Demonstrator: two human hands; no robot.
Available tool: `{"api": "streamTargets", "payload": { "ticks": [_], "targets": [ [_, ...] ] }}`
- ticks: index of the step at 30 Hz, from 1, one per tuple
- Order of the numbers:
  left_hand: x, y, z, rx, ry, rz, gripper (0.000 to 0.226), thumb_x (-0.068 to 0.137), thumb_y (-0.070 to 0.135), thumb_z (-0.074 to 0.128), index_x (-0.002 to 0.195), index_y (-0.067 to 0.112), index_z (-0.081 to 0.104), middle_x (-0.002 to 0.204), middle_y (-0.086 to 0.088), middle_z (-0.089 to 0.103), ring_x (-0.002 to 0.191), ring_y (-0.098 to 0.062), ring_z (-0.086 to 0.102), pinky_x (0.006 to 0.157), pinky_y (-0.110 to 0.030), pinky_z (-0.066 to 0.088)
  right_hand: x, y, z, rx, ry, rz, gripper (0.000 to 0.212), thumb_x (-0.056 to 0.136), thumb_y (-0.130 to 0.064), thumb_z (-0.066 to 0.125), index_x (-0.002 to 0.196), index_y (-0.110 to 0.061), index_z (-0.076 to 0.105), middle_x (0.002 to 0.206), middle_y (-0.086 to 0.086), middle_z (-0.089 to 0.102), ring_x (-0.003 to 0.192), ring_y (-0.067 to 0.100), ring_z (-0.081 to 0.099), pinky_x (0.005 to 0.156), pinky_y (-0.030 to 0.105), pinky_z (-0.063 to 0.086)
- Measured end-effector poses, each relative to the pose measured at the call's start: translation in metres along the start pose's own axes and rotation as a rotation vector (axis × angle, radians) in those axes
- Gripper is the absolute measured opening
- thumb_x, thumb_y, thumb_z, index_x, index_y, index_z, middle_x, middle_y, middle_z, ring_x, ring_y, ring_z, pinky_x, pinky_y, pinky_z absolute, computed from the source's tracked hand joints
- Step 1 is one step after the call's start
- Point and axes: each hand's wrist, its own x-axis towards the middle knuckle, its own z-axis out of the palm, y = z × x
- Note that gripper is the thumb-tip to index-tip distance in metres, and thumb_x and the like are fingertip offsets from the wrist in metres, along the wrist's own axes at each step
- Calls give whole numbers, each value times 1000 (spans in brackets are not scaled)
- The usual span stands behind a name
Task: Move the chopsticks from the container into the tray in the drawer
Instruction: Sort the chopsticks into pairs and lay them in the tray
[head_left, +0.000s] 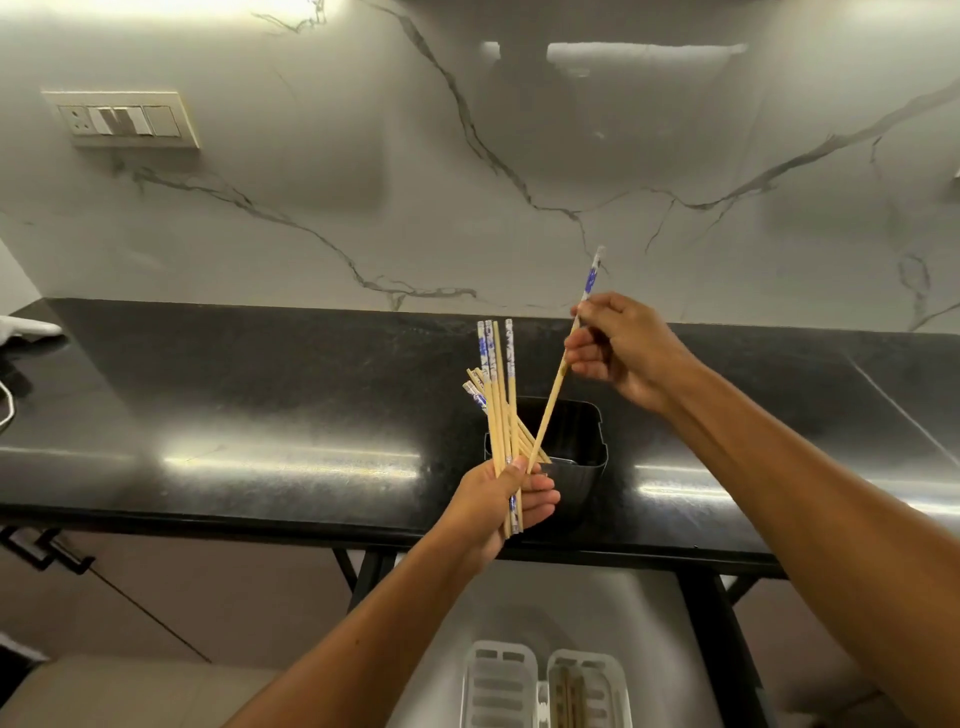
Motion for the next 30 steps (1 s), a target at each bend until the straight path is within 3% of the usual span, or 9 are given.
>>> {"api": "streamTargets", "payload": {
  "ticks": [3,6,10,13,17,21,30],
  "targets": [
    [4,1,-4,-49,49,-6,24,100,23,45,105,4,60,87,-14,75,84,-25,74,65,-30,60,-4,-13,-4,291,-150,36,19,94,-13,47,97,-5,64,77,16,73,71,24,73,61,29,59],
    [7,6,-4,-97,51,3,25,100,22,44,107,3,59,87,-13,76,86,-26,74,64,-30,60,-6,-17,-4,351,-224,45,15,89,-14,57,89,-4,68,84,20,73,72,23,72,61,28,58],
    [8,15,-1,-149,9,39,25,101,21,42,107,2,58,87,-12,77,86,-24,74,65,-30,60,-8,2,3,-52,-164,56,11,92,-6,55,89,-13,62,84,14,73,65,15,67,55,24,54],
    [8,18,2,-178,-17,66,24,101,20,44,108,2,58,91,-14,76,90,-25,73,69,-33,61,-18,30,12,-287,-54,93,15,91,-4,55,100,-16,58,88,11,74,71,15,64,58,24,49],
    [8,16,5,-141,-22,94,25,101,21,44,108,6,62,95,-14,76,92,-25,73,70,-33,61,-29,61,26,-349,15,171,23,92,-5,55,114,-10,61,99,11,70,86,16,68,67,25,53],
    [6,13,3,-60,-15,119,25,100,24,46,112,8,62,96,-16,75,89,-26,73,73,-35,61,-32,70,31,-460,65,156,11,89,-5,62,99,-3,66,98,15,69,87,24,70,78,36,59],
    [1,8,-1,5,-69,103,20,97,24,51,110,14,63,93,-13,76,89,-26,73,70,-34,60,-30,68,38,-574,17,175,11,85,-11,68,89,-1,70,89,14,73,71,20,70,69,30,59]
  ]
}}
